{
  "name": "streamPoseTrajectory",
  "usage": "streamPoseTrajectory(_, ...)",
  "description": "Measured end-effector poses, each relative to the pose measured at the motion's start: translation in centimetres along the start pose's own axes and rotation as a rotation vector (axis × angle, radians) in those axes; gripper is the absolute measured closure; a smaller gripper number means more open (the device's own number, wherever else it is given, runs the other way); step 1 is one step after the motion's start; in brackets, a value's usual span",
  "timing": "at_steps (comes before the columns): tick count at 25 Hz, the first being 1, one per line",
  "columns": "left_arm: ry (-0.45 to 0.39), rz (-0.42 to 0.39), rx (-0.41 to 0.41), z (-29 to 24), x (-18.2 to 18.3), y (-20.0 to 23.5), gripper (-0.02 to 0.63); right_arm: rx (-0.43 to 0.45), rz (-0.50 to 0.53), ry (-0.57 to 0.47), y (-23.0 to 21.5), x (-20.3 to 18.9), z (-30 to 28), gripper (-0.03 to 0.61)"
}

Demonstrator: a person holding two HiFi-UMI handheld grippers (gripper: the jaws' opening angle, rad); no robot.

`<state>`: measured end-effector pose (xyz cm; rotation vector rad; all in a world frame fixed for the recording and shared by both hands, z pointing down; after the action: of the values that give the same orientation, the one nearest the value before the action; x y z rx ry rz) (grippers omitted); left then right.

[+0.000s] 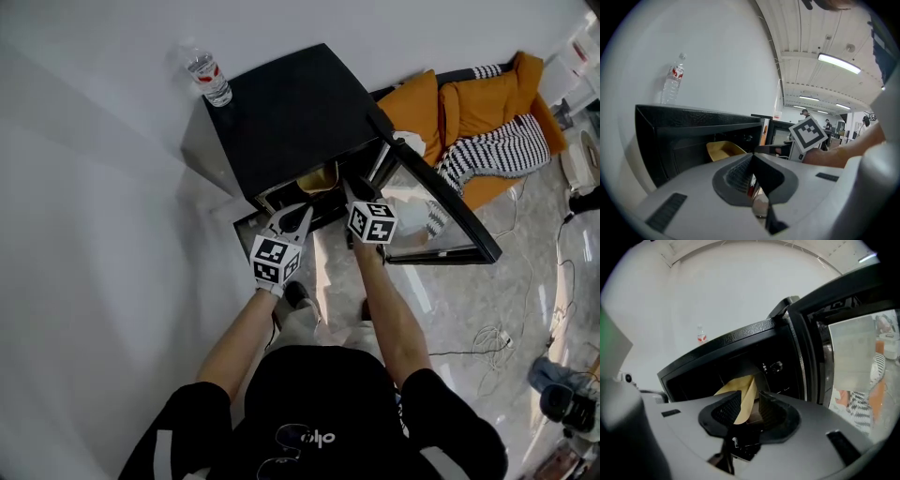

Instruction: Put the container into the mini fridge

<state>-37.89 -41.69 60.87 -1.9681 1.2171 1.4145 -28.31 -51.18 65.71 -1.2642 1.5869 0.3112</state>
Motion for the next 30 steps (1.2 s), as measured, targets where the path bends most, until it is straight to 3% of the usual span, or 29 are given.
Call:
streamPoseTrajectory(7,-0.004,0.009,0.041,0.4,0.0,-2.1,0.606,0.038,0.106,0.016,-0.3,0.1,5.0,0.475)
streamPoseTrajectory(16,-0.034,0.031,0.142,1.7,0.9,-6.4,0.606,0.127,0.201,0.052,-1.2,0.1,11.7,0.569)
streamPoseTrajectory(30,-0.1,0.059,0.311,4.4,1.2,-14.8,0.606,0.31,0.305,0.093,-2.6,-0.5,20.1,0.569)
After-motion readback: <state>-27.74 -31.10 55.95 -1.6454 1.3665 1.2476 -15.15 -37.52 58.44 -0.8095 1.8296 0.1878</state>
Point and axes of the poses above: the fingertips, and each gripper's own axes: z backward along the fingers, y to its left, x out of its top, the point moved 1 cm from there along z, backward along the fingers, and after that the axes turned 5 degrees about y, right-handed, at the moved point
